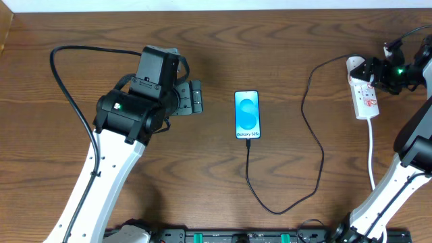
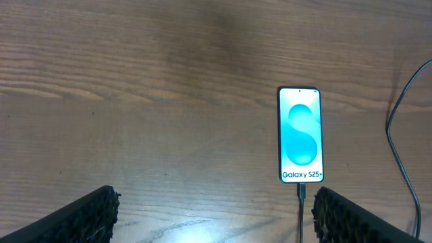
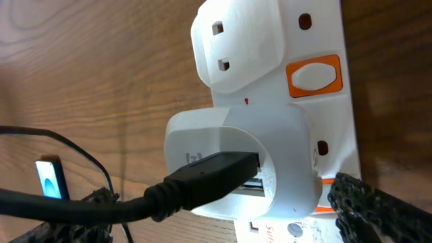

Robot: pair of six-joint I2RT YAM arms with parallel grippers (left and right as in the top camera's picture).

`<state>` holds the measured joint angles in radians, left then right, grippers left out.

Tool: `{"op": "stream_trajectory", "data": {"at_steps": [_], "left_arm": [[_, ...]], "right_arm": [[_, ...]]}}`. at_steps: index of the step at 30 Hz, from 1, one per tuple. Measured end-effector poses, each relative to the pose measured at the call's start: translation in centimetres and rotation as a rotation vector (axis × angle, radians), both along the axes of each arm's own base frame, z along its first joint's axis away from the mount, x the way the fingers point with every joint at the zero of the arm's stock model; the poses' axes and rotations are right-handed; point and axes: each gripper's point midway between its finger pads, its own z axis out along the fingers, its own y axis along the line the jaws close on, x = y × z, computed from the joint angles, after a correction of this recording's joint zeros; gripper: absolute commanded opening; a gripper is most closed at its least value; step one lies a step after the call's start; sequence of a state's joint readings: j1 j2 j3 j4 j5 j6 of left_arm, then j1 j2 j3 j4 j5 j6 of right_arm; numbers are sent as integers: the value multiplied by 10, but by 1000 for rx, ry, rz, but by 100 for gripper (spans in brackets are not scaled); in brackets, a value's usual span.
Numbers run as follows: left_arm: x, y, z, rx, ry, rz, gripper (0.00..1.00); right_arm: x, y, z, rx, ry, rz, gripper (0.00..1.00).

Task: Plug charger to phone and switch on socket
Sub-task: 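Press the socket switch down with the right gripper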

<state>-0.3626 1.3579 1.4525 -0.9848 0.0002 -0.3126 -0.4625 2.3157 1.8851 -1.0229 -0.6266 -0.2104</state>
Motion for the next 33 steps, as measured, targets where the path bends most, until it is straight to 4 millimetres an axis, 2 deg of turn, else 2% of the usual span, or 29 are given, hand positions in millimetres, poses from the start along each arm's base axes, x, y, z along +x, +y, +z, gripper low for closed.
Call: {"op": "stream_trajectory", "data": {"at_steps": [28,33], "left_arm": [[0,0,0,0,0,0,92],[0,0,0,0,-1,0,92]], "right_arm": [[0,0,2,40,2,-29,99],[-4,8,4,52,25,-22,99]]}}
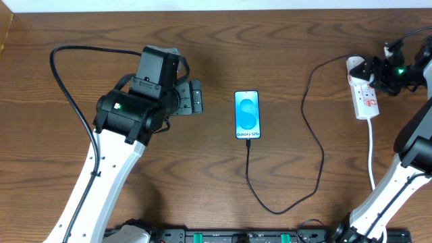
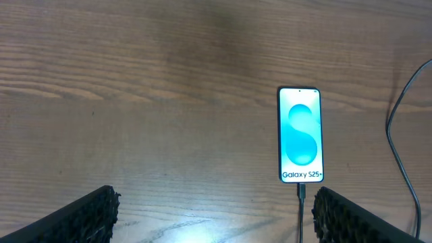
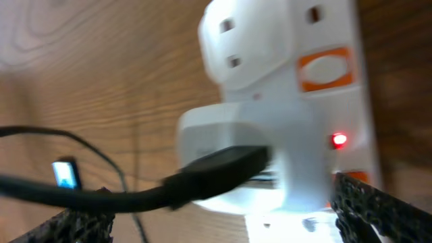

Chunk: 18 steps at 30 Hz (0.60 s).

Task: Plug charger to phone and switch on socket
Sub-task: 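Press the socket switch down with the right gripper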

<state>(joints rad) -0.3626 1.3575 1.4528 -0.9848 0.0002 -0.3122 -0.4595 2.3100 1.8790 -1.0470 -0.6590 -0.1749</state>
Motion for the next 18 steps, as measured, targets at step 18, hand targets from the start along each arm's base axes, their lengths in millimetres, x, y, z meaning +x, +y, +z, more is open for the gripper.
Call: {"op": "stream_trajectory", "data": {"at_steps": [18], "left_arm": [[0,0,0,0,0,0,92]], "right_arm": [[-1,1,0,-4,24,-18,99]]}}
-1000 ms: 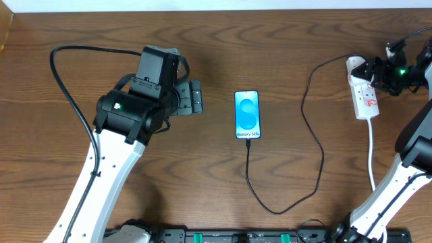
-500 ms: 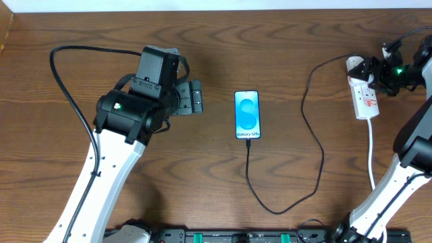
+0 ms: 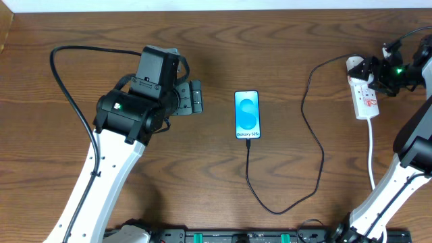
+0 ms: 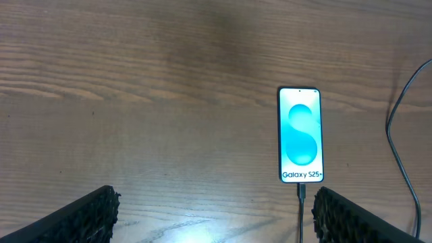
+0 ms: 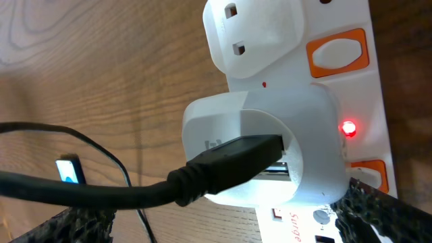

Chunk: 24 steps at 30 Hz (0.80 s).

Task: Plug charger to phone and switch on socket
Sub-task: 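Press the socket switch down with the right gripper, then raise the right gripper away from the power strip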

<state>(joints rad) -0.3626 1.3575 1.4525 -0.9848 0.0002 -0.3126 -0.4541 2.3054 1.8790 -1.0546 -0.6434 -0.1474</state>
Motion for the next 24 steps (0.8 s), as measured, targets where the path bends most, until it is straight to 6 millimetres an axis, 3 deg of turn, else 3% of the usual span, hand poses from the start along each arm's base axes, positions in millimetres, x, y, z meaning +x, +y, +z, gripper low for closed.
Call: {"op": "stream_trajectory", "data": {"at_steps": [8,15,19,24], "left_arm": [[0,0,0,0,0,0,92],[0,0,0,0,0,0,92],[0,0,0,0,0,0,92],[0,0,0,0,0,0,92]], "right_arm": [[-6,10,4,74,25,-17,99],[-20,-3,16,37,58,-58,99],[-31,-12,48,-38,49,-86,99],[-49,-12,116,-138,-22,-126,99]]}}
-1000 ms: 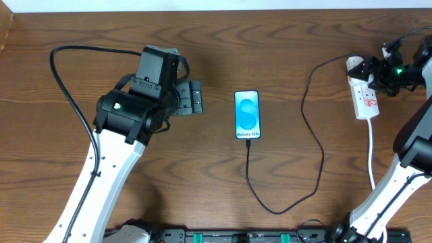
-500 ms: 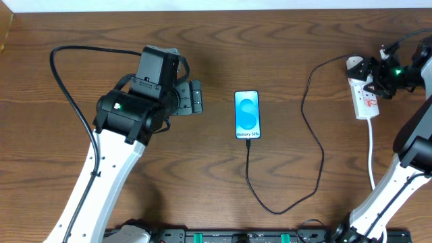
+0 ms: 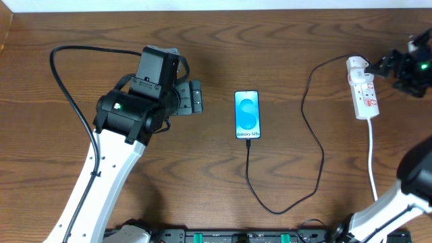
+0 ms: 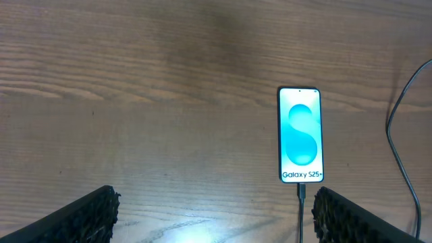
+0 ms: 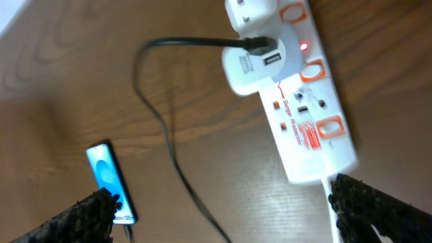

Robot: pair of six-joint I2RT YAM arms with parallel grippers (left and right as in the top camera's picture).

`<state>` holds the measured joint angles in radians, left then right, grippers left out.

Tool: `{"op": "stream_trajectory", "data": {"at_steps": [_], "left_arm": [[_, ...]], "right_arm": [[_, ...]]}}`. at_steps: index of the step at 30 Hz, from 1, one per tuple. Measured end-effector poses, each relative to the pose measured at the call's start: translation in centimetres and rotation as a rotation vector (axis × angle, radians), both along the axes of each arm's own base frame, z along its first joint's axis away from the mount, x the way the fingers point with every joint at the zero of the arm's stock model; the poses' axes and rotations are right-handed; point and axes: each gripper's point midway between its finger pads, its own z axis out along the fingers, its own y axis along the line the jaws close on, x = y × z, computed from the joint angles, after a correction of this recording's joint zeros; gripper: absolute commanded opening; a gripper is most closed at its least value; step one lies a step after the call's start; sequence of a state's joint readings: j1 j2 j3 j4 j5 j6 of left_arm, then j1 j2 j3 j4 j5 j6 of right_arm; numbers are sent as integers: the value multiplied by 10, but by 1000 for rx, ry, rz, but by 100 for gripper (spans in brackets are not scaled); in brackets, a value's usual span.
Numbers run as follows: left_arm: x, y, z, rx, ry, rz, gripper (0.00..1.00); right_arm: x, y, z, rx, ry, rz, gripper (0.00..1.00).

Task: Plug charger to phone and switch on socket
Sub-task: 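Raise the right gripper away from the power strip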

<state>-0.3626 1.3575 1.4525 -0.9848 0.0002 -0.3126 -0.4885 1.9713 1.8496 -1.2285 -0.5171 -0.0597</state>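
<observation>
The phone (image 3: pixel 247 114) lies face up mid-table with its screen lit, and it also shows in the left wrist view (image 4: pixel 300 135) and the right wrist view (image 5: pixel 108 181). A black cable (image 3: pixel 317 145) runs from the phone's lower end to the white charger (image 5: pixel 260 67) in the white power strip (image 5: pixel 307 121). A red light (image 5: pixel 304 47) glows beside the charger. My right gripper (image 3: pixel 386 65) hangs open above and to the right of the strip. Left of the phone, my left gripper (image 3: pixel 196 98) stands open and empty.
The strip (image 3: pixel 362 88) has orange rocker switches and a white lead running toward the front edge at the right. A black cable from the left arm loops over the back left of the wooden table (image 3: pixel 202 189).
My right gripper has drawn back from the power strip, so the whole strip, the cable and the phone show in its view. The red light stays on. The left arm has not moved.
My right gripper was close against the strip at the charger with no light showing. By 1.4 s ago a red light glowed next to the charger, and it stayed lit. The gripper now hangs farther off. The phone stayed plugged in throughout.
</observation>
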Motion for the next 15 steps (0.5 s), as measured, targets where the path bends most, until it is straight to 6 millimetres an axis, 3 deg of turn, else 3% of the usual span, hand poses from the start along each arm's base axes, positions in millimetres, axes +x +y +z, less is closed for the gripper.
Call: {"op": "stream_trajectory", "data": {"at_steps": [5,8,11,15], "left_arm": [[0,0,0,0,0,0,92],[0,0,0,0,0,0,92],[0,0,0,0,0,0,92],[0,0,0,0,0,0,92]], "right_arm": [[-20,9,77,-90,-141,-37,99],[-31,18,109,-124,-215,-43,99],[-41,22,132,-151,-269,-49,99],[-48,25,146,-169,-301,-56,99]]}}
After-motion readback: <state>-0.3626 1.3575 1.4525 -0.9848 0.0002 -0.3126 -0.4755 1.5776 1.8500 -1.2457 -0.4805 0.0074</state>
